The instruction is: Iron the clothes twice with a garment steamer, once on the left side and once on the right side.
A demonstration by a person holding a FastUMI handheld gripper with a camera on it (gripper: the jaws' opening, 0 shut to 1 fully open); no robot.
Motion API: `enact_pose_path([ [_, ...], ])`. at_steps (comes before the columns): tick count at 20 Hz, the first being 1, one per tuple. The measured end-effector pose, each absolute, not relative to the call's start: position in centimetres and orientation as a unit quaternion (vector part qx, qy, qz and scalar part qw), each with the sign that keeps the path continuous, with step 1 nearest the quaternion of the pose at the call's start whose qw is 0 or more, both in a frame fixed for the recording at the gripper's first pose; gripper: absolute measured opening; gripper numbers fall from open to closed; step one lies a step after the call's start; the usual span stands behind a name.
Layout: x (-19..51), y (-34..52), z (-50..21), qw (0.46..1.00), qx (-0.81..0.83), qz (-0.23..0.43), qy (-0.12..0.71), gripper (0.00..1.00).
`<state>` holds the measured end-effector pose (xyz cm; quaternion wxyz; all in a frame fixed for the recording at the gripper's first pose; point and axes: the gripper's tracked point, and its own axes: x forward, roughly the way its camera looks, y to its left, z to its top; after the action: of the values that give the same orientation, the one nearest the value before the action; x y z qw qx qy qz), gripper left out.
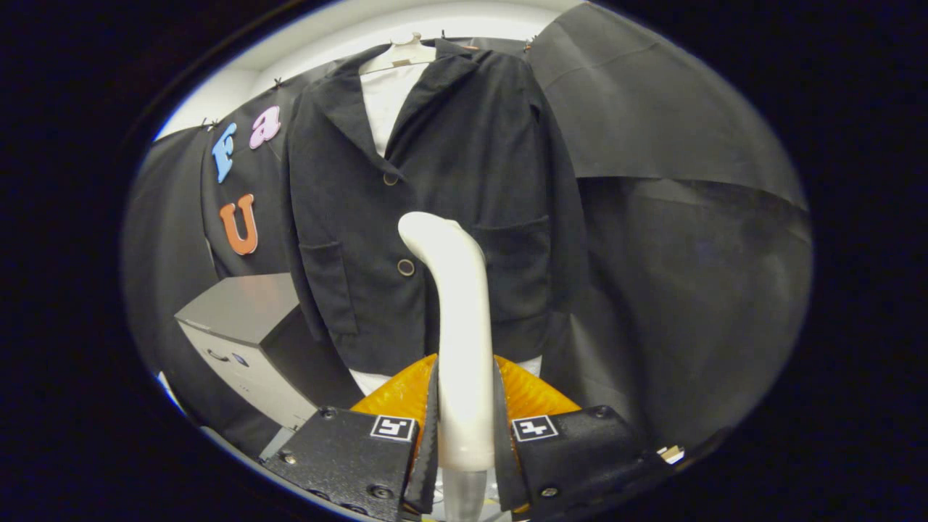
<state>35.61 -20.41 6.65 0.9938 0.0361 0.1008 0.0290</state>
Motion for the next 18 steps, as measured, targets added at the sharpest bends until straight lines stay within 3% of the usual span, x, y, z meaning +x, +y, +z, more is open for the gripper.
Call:
enact_pose_path([
  [13,35.0,-19.5,5.1,0.987,0.079,0.051,0.132,0.36],
  [18,33.4,-18.8,8.5,0.99,0.094,0.062,0.086,0.36],
])
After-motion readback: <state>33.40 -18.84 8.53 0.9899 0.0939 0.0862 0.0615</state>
